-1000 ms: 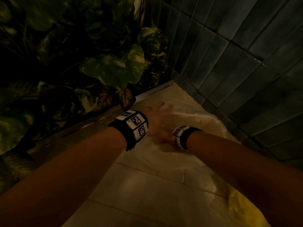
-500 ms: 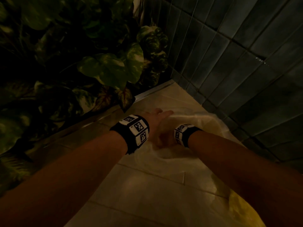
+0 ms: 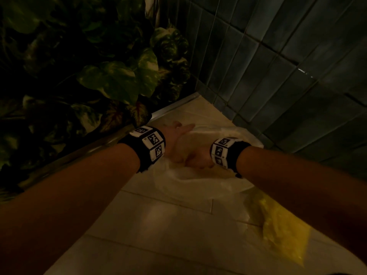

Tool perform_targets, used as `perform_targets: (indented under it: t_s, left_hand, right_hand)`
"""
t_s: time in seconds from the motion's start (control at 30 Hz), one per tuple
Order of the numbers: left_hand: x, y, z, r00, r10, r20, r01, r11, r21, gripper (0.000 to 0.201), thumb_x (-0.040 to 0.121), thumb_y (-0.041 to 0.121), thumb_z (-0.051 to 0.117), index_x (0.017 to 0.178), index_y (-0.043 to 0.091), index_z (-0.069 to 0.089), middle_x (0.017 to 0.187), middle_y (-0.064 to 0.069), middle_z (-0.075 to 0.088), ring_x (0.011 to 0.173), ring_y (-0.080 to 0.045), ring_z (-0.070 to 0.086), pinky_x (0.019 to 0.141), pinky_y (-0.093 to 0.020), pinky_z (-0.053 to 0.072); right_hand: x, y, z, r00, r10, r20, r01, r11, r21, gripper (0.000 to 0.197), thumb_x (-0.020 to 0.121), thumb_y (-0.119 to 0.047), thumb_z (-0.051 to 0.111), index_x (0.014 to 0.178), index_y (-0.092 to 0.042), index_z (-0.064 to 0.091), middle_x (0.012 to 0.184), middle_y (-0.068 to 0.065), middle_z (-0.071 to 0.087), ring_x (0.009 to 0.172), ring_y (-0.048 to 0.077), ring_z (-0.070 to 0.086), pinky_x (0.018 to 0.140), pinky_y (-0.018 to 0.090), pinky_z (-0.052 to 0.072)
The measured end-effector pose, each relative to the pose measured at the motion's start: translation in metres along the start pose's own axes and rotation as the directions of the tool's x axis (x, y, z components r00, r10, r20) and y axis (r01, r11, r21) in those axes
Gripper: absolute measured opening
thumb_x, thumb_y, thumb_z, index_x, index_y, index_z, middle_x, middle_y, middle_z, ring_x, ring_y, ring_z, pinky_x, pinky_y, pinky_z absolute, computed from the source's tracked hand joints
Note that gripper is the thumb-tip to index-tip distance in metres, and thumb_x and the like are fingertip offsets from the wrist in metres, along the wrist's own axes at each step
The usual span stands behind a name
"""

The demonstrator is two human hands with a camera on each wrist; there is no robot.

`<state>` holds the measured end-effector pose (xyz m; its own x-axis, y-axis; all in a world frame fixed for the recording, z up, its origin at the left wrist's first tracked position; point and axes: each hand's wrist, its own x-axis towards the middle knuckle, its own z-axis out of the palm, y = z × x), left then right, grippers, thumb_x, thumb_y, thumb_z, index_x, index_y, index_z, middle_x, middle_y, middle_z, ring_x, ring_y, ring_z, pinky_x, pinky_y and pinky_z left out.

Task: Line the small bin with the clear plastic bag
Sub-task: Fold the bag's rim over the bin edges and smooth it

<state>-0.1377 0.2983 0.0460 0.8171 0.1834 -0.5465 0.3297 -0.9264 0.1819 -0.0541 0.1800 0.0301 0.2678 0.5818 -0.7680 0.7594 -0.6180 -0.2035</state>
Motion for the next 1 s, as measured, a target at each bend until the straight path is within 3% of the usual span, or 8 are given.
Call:
perform_targets:
  t_s: [0.1,0.23,0.33,0.43,0.63,0.83,0.9,1.0]
  left_hand:
    - [-0.010,0.007,-0.005,0.990,0.015,-0.140,-0.004,0.996,0.085,0.107,0.071,0.056,0.072,0.150,0.040,0.001,0.160,-0.003,0.004,0.145,-0.031,0.016,0.115,-0.048,0.022]
    - [-0.038,0.028,-0.010,0.886,0.260,-0.385,-0.218,0.965,0.148,0.055,0.083,0.053,0.061,0.129,0.028,0.046,0.137,-0.001,0.039,0.127,-0.023,0.038,0.109,-0.038,0.032]
    - [-0.051,0.047,0.012,0.931,0.321,-0.175,-0.316,0.947,0.057,0.064,0.084,0.065,0.046,0.133,0.024,0.049,0.131,0.001,0.052,0.120,-0.019,0.050,0.104,-0.035,0.040]
    - [-0.048,0.054,0.041,0.954,0.292,0.075,-0.301,0.927,0.222,0.072,0.087,0.068,0.036,0.149,0.035,0.019,0.147,0.001,0.042,0.127,-0.025,0.048,0.108,-0.040,0.038]
    - [-0.047,0.042,0.052,0.966,0.239,0.098,-0.255,0.821,0.511,0.043,0.099,0.046,0.030,0.132,0.026,0.049,0.128,0.002,0.059,0.107,-0.023,0.060,0.106,-0.039,0.037]
    - [-0.049,0.046,0.046,0.977,0.173,0.125,-0.213,0.744,0.633,0.063,0.094,0.062,0.023,0.121,0.019,0.059,0.112,-0.004,0.066,0.099,-0.026,0.061,0.101,-0.038,0.039]
    - [-0.053,0.047,0.043,0.980,0.146,0.134,-0.197,0.804,0.562,0.073,0.084,0.077,0.024,0.124,0.026,0.058,0.113,-0.001,0.065,0.101,-0.025,0.058,0.097,-0.034,0.043]
    - [-0.061,0.046,0.020,0.986,0.165,-0.012,-0.164,0.984,0.075,0.058,0.086,0.069,0.038,0.126,0.032,0.059,0.122,0.008,0.063,0.111,-0.016,0.058,0.097,-0.029,0.046]
  right_hand:
    - [-0.015,0.007,-0.007,0.996,0.015,0.087,-0.022,0.997,0.079,0.043,0.096,-0.040,0.045,0.129,-0.014,0.056,0.123,0.005,0.061,0.102,0.023,0.061,0.082,0.033,0.055]
    - [-0.054,0.022,-0.015,0.997,-0.055,-0.047,0.054,0.998,-0.034,0.042,0.094,-0.043,0.045,0.118,-0.014,0.064,0.115,0.003,0.064,0.106,0.023,0.059,0.100,0.035,0.046]
    - [-0.085,0.046,-0.002,0.988,-0.121,-0.094,0.117,0.992,-0.045,0.045,0.090,-0.053,0.049,0.124,-0.026,0.060,0.121,-0.007,0.061,0.111,0.014,0.056,0.102,0.029,0.042]
    - [-0.091,0.071,0.024,0.989,-0.123,-0.083,0.099,0.963,-0.250,0.062,0.082,-0.063,0.054,0.135,-0.032,0.046,0.131,-0.009,0.055,0.117,0.016,0.054,0.103,0.034,0.044]
    - [-0.081,0.095,0.053,0.975,-0.072,-0.211,-0.032,0.891,-0.452,0.041,0.096,-0.046,0.040,0.132,-0.029,0.049,0.123,0.003,0.061,0.111,0.026,0.057,0.089,0.035,0.046]
    - [-0.080,0.101,0.058,0.950,-0.144,-0.277,-0.020,0.858,-0.514,0.046,0.094,-0.054,0.039,0.129,-0.026,0.049,0.117,0.005,0.063,0.107,0.027,0.059,0.083,0.034,0.047]
    - [-0.084,0.102,0.055,0.955,-0.172,-0.240,0.054,0.900,-0.432,0.053,0.088,-0.061,0.045,0.131,-0.030,0.047,0.118,0.000,0.063,0.106,0.023,0.060,0.087,0.033,0.048]
    - [-0.104,0.100,0.034,0.905,-0.208,-0.372,0.168,0.976,-0.138,0.044,0.088,-0.058,0.048,0.124,-0.033,0.054,0.115,-0.010,0.064,0.100,0.012,0.060,0.090,0.027,0.048]
